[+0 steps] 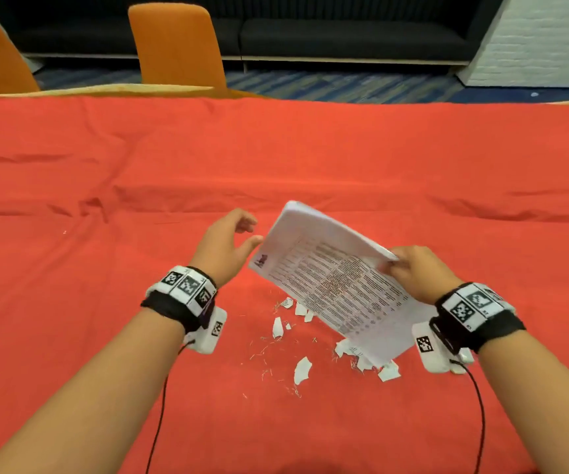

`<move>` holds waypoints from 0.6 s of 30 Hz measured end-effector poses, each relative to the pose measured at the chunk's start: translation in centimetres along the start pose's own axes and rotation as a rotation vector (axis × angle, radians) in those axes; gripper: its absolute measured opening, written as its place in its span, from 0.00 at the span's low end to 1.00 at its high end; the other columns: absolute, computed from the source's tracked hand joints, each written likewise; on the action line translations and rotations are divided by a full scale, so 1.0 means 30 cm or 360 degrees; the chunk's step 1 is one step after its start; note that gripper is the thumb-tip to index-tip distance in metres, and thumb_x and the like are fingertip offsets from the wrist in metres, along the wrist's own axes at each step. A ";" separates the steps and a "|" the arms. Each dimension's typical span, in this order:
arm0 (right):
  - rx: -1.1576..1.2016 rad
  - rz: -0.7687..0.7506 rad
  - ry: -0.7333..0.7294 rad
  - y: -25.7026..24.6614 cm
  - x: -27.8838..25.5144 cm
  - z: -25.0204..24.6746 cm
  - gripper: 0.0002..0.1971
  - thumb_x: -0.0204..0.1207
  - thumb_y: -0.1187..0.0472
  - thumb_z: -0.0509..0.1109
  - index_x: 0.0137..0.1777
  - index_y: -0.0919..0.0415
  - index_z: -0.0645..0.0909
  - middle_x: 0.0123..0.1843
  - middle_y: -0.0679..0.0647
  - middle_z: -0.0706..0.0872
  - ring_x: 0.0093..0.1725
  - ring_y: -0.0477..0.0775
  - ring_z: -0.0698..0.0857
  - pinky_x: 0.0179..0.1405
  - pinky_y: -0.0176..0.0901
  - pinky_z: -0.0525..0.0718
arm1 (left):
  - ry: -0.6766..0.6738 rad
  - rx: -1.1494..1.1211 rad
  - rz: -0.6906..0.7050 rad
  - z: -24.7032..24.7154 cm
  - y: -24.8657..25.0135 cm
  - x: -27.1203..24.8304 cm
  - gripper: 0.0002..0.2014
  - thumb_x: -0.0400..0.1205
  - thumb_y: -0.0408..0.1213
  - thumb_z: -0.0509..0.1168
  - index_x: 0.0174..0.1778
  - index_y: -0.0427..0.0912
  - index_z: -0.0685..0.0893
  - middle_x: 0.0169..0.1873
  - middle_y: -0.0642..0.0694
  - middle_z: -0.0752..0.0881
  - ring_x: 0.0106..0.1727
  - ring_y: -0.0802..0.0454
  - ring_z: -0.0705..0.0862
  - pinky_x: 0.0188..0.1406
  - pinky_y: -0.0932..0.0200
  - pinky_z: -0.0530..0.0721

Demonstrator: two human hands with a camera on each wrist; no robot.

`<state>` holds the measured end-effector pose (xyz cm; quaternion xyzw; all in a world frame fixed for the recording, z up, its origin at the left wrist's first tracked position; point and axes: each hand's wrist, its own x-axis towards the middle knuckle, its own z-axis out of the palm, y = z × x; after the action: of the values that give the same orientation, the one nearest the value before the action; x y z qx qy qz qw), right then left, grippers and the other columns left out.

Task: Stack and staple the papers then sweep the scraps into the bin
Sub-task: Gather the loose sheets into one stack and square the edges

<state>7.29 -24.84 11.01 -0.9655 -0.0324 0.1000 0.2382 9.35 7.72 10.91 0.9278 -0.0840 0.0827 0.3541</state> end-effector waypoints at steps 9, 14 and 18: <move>0.1434 0.0397 0.0100 0.090 -0.061 0.178 0.31 0.55 0.40 0.82 0.44 0.70 0.87 0.42 0.63 0.92 0.39 0.56 0.89 0.47 0.57 0.84 | -0.0007 -0.1499 -0.1098 0.222 -0.019 -0.093 0.16 0.86 0.41 0.58 0.68 0.39 0.74 0.62 0.39 0.82 0.56 0.46 0.82 0.58 0.53 0.80; 0.1710 0.0595 -0.0106 0.128 -0.103 0.362 0.42 0.40 0.35 0.85 0.49 0.67 0.88 0.49 0.64 0.92 0.54 0.71 0.88 0.62 0.70 0.81 | -0.0072 -0.1118 -0.1131 0.298 0.028 -0.114 0.24 0.87 0.49 0.51 0.77 0.40 0.68 0.72 0.49 0.74 0.75 0.51 0.69 0.77 0.49 0.65; 0.1765 0.0660 -0.0167 0.138 -0.147 0.425 0.26 0.57 0.47 0.82 0.50 0.65 0.87 0.49 0.62 0.92 0.52 0.66 0.90 0.62 0.68 0.82 | 0.0035 -0.0897 -0.1029 0.344 0.038 -0.146 0.14 0.89 0.40 0.47 0.57 0.38 0.75 0.49 0.48 0.78 0.53 0.50 0.76 0.53 0.59 0.70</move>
<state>0.38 -23.21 -1.17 -0.6769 0.2023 0.1941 0.6806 5.83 0.40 3.12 0.7723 0.1956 -0.0487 0.6024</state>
